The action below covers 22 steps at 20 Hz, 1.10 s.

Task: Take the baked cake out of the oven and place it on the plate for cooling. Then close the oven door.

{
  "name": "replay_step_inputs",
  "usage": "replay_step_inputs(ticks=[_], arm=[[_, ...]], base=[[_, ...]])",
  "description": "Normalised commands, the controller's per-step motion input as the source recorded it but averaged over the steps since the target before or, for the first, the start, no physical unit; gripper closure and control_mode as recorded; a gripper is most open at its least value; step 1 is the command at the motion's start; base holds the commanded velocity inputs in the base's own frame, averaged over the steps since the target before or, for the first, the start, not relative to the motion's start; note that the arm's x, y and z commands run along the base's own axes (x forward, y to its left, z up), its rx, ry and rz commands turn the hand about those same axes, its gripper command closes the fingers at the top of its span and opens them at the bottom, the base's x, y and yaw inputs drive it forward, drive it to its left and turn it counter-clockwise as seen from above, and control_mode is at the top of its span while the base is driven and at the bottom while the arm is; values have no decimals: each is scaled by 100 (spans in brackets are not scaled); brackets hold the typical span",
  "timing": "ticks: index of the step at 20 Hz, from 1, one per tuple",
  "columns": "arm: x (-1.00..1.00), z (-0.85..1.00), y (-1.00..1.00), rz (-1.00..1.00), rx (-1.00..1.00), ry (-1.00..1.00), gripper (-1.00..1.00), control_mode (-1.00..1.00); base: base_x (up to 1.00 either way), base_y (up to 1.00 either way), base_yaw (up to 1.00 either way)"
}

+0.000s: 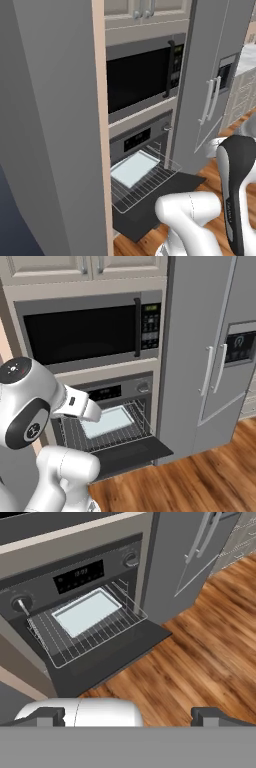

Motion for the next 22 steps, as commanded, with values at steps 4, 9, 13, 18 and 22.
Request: replay_step_inputs(ticks=[4,9,13,18,22], arm=[[0,0,0,0,0,0,-100,100],[0,0,0,0,0,0,-100,100],[0,0,0,0,0,0,-100,100],[0,0,0,0,0,0,-100,100],[0,0,0,0,0,0,-100,100]], base=[[-22,9,0],[0,51,0],[4,24,0],[27,28,0],[23,29,0]])
